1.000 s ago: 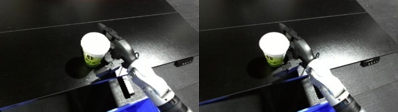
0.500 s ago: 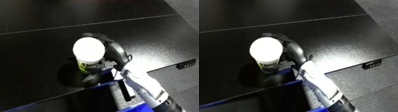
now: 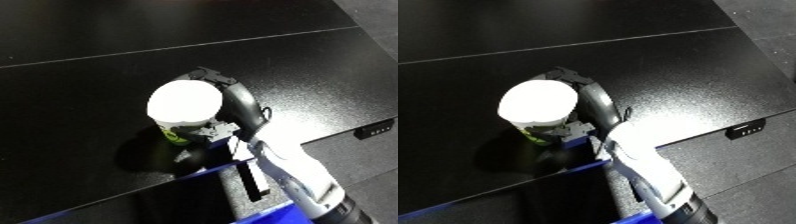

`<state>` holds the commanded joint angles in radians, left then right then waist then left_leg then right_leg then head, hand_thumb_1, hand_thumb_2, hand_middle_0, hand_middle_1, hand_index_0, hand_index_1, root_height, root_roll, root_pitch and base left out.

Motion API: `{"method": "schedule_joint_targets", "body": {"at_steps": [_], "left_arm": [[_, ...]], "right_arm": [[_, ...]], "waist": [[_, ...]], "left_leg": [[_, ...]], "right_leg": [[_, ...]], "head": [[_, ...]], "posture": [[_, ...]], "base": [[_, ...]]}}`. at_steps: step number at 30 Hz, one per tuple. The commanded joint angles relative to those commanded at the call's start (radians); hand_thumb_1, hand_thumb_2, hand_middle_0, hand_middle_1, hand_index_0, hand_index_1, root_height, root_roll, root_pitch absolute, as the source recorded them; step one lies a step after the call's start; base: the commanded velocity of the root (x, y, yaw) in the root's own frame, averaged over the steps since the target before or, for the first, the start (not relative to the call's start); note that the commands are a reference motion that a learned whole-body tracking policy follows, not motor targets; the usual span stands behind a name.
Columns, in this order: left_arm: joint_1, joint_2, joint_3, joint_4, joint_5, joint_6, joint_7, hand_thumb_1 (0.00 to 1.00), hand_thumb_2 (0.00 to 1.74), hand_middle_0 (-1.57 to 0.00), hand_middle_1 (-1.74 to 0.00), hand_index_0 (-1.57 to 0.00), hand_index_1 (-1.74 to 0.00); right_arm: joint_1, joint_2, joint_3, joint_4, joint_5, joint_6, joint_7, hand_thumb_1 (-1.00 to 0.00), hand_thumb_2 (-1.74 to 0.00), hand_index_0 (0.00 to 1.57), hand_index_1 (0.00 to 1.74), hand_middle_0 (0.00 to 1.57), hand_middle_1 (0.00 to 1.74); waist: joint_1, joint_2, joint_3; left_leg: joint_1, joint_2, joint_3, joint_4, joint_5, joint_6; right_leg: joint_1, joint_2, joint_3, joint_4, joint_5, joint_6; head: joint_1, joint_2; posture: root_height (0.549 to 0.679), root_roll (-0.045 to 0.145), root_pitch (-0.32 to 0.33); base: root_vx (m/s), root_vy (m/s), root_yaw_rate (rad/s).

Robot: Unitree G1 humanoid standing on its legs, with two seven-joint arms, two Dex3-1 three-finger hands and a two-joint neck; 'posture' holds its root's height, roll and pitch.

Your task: Pick up the object and place it into the box

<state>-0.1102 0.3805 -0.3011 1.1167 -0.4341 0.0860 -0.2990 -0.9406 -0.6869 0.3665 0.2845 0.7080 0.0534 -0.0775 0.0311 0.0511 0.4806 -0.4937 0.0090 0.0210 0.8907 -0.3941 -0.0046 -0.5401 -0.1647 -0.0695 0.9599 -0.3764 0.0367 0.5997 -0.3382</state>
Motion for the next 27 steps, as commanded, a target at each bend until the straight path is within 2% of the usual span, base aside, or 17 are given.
{"method": "schedule_joint_targets", "body": {"at_steps": [7,13,17,20,23,27], "left_arm": [[0.029,-0.009,0.036,-0.001,0.006,-0.01,0.006,0.0,0.0,0.0,0.0,0.0,0.0],[0.05,-0.023,0.071,0.01,-0.004,-0.033,0.005,0.0,0.0,0.0,0.0,0.0,0.0],[0.061,-0.037,0.088,0.026,-0.015,-0.06,0.006,0.0,0.0,0.0,0.0,0.0,0.0],[0.062,-0.048,0.096,0.038,-0.029,-0.076,0.005,0.0,0.0,0.0,0.0,0.0,0.0],[0.061,-0.064,0.099,0.055,-0.054,-0.095,0.003,0.0,0.0,0.0,0.0,0.0,0.0],[0.065,-0.092,0.102,0.08,-0.093,-0.125,-0.006,0.0,0.0,0.0,0.0,0.0,0.0]], "right_arm": [[0.172,-0.024,-0.138,-0.25,-0.056,-0.048,-0.06,-0.7,-1.22,1.1,1.22,1.1,1.22],[0.357,-0.064,-0.286,-0.423,-0.09,-0.098,-0.099,-0.7,-1.22,1.1,1.22,1.1,1.22],[0.479,-0.075,-0.392,-0.484,-0.113,-0.155,-0.147,-0.7,-1.22,1.1,1.22,1.1,1.22],[0.561,-0.068,-0.456,-0.515,-0.125,-0.199,-0.187,-0.7,-1.22,1.1,1.22,1.1,1.22],[0.635,-0.055,-0.503,-0.533,-0.148,-0.246,-0.22,-0.7,-1.22,1.1,1.22,1.1,1.22],[0.744,-0.035,-0.568,-0.525,-0.168,-0.336,-0.231,-0.7,-1.22,1.1,1.22,1.1,1.22]], "waist": [[-0.046,-0.02,-0.008],[-0.102,-0.032,-0.014],[-0.142,-0.037,-0.017],[-0.173,-0.038,-0.015],[-0.205,-0.033,-0.01],[-0.251,-0.017,0.001]], "left_leg": [[0.017,0.016,0.01,-0.02,-0.004,0.0036],[0.039,0.033,0.03,-0.036,-0.007,0.0083],[0.057,0.044,0.052,-0.054,-0.007,0.0067],[0.075,0.05,0.072,-0.071,-0.003,0.0027],[0.1,0.055,0.094,-0.089,0.008,-0.0033],[0.146,0.053,0.12,-0.121,0.021,-0.0065]], "right_leg": [[0.013,0.0218,0.011,-0.024,0.003,0.0011],[0.026,0.0461,0.029,-0.046,0.006,-0.0045],[0.036,0.0632,0.041,-0.067,0.01,-0.0068],[0.045,0.076,0.05,-0.089,0.017,-0.0077],[0.058,0.0846,0.062,-0.112,0.024,-0.0089],[0.081,0.0963,0.082,-0.134,0.025,-0.0124]], "head": [[-0.014,0.004],[-0.036,0.011],[-0.033,0.004],[-0.025,-0.049],[-0.015,-0.112],[0.012,-0.204]], "posture": [[0.614,0.052,-0.012],[0.618,0.052,-0.009],[0.621,0.053,-0.005],[0.624,0.055,-0.001],[0.627,0.058,-0.002],[0.63,0.063,-0.01]], "base": [[-0.033,-0.015,-0.151],[-0.031,0.012,-0.222],[-0.038,0.027,-0.2],[-0.052,0.058,-0.204],[-0.043,0.101,-0.233],[-0.014,0.139,-0.248]]}}
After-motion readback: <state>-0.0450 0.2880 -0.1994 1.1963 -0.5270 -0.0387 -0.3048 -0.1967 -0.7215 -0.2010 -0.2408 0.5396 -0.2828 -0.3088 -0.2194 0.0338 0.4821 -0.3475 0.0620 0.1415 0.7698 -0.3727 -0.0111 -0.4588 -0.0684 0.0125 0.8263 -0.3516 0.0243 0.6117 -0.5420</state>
